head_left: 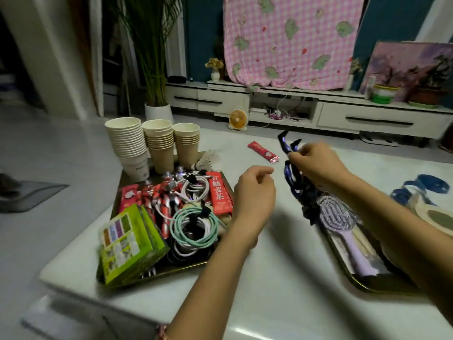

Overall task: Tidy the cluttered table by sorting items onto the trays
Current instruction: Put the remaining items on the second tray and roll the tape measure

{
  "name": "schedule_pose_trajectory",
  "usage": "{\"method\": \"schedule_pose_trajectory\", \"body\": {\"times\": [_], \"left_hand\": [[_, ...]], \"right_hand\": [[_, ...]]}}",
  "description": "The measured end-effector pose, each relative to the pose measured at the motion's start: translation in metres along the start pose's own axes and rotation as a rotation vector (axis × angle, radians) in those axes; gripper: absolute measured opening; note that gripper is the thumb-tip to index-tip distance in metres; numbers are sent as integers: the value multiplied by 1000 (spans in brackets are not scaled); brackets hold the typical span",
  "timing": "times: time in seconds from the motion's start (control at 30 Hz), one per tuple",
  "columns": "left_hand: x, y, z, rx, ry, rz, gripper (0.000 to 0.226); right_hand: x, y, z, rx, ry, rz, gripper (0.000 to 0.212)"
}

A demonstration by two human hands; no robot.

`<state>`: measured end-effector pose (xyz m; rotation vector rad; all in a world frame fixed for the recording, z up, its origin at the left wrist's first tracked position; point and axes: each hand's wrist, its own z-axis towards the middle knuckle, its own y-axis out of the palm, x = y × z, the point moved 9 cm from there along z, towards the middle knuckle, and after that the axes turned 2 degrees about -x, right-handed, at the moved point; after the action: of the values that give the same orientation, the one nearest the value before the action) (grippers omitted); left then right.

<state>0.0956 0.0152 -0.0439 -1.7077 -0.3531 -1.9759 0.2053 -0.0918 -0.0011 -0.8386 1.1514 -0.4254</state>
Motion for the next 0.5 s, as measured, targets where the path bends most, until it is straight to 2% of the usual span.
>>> {"method": "schedule_pose_trajectory", "body": {"times": [0.1,0.17,0.3,0.4,0.5], "left_hand": [[7,-60,-4,229,46,-22,26],[5,-101,-8,381,50,-40,29],[-7,-157,-14,562,-33,-108,35],[-11,-182,-15,631,-63,-155,36],[-17,-186,-12,636,-105,-180,35]], "right_hand": [[-50,69,-15,-247,-17,230,23],[-80,101,-16,-302,-62,267,26],[-125,131,-7,-251,-214,151,18],[-133,150,-10,-107,-292,-97,24],[-126,164,-15,16,-289,-259,41]]}}
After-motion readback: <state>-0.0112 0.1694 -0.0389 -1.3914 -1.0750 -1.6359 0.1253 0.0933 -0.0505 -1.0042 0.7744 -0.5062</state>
